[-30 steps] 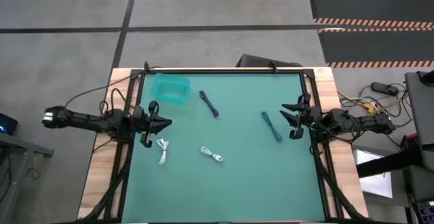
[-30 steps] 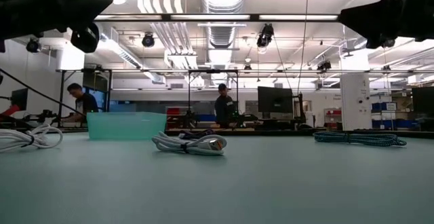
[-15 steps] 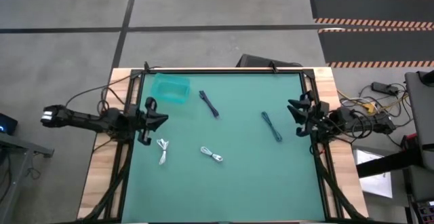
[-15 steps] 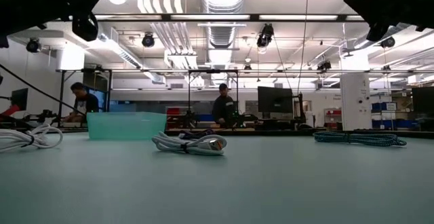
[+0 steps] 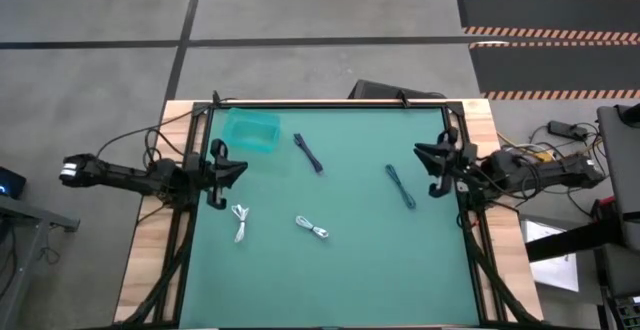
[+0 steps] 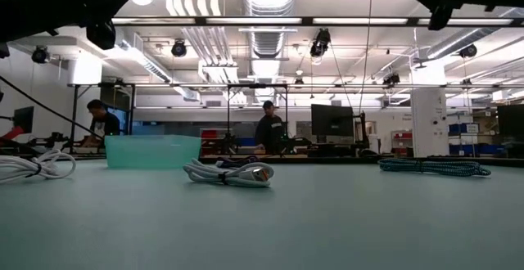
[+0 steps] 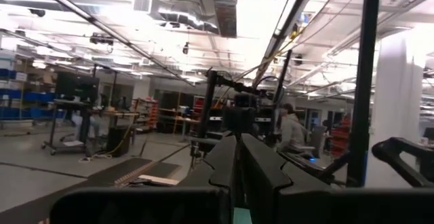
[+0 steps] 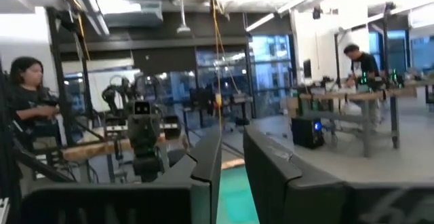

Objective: Pick and place USB-C Cables
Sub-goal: Put the blue charger cable into the blue bin

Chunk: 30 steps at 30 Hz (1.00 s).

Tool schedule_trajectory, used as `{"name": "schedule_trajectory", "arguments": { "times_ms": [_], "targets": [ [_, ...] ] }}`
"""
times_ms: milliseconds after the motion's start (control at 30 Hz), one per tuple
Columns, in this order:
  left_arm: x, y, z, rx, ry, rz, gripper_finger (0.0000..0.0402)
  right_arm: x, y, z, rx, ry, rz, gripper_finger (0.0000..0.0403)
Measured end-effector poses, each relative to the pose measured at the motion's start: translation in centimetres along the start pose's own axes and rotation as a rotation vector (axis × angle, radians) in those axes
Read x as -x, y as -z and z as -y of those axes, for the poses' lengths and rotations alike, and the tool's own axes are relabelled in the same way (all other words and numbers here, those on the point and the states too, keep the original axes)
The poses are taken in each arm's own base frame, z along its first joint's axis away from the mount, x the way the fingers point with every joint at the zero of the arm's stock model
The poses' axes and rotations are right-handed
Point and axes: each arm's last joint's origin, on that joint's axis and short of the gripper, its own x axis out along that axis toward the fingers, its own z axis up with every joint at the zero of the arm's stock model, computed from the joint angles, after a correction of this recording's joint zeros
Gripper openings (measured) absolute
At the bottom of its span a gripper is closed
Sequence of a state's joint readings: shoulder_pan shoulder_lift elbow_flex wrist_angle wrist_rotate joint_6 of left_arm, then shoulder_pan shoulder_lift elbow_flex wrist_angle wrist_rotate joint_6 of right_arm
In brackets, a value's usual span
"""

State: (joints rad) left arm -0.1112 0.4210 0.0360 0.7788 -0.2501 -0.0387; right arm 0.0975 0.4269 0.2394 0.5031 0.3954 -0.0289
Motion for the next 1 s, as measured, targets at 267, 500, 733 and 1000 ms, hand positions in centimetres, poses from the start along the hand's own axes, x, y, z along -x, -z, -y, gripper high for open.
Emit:
{"name": "schedule_trajectory", "arguments": {
  "times_ms": [267, 500, 733, 1000],
  "targets": [
    [0.0, 0.0, 0.0, 0.003, -0.001, -0.001, 0.0005, -3.1, 0.5, -1.3, -0.028, 0.01, -0.266, 0.0033],
    [0.0, 0.0, 0.0, 0.007, -0.002, 0.0, 0.0005, -4.5, 0.8, -1.9, -0.104, 0.079, -0.569, 0.0027],
    [0.0, 0.0, -0.1, 0.006, -0.024, 0.001, 0.0005, -4.9, 2.1, -2.1, -0.137, 0.197, -0.853, 0.0027],
    [0.0, 0.0, -0.4, 0.006, -0.131, 0.006, 0.0005, -4.6, 3.7, -2.4, -0.221, 0.211, -1.089, 0.0027]
  ]
}}
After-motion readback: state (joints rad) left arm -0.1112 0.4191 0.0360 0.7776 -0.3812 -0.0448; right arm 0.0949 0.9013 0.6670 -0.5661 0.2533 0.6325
